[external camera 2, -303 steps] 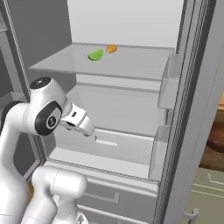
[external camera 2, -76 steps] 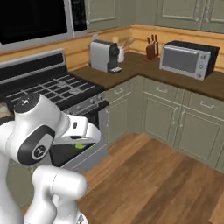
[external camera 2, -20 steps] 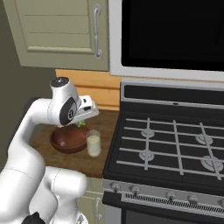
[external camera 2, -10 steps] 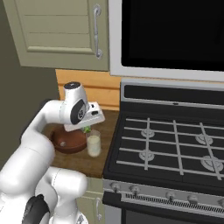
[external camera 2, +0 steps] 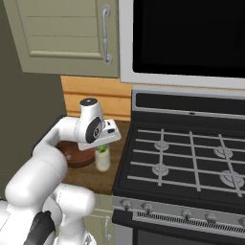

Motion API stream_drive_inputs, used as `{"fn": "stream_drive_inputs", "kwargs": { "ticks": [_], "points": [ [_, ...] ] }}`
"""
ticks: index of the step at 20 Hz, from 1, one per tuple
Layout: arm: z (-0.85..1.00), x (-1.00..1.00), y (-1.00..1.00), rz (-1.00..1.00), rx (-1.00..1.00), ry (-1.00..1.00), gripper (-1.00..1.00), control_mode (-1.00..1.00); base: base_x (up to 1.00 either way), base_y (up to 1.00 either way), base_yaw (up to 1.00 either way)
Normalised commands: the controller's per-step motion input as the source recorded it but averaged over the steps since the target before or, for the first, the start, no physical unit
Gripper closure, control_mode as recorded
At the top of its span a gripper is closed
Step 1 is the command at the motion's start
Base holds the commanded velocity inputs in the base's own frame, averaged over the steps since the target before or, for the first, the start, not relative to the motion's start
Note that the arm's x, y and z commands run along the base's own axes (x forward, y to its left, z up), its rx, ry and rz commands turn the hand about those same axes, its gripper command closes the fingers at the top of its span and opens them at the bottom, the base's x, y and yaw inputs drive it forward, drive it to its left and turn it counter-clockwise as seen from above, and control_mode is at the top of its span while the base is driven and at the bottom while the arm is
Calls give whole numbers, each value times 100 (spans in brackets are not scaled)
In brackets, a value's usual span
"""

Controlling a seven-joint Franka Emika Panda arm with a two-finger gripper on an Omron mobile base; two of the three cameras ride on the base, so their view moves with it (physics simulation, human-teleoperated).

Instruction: Grab a lemon wedge from the fridge and one ice cube from the ice bowl, and put them in the glass of lemonade.

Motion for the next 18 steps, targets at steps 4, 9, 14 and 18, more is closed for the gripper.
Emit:
{"fn": "stream_drive_inputs", "kwargs": {
  "ticks": [4,9,14,18],
  "points": [
    [-13,20,0,0,0,0,100,-100,0,0,0],
    [-1,37,2,0,0,5,100,-100,0,0,0],
    [-9,18,2,0,0,14,100,-100,0,0,0],
    [-3,-21,0,0,0,9,100,-100,0,0,0]
  ]
}}
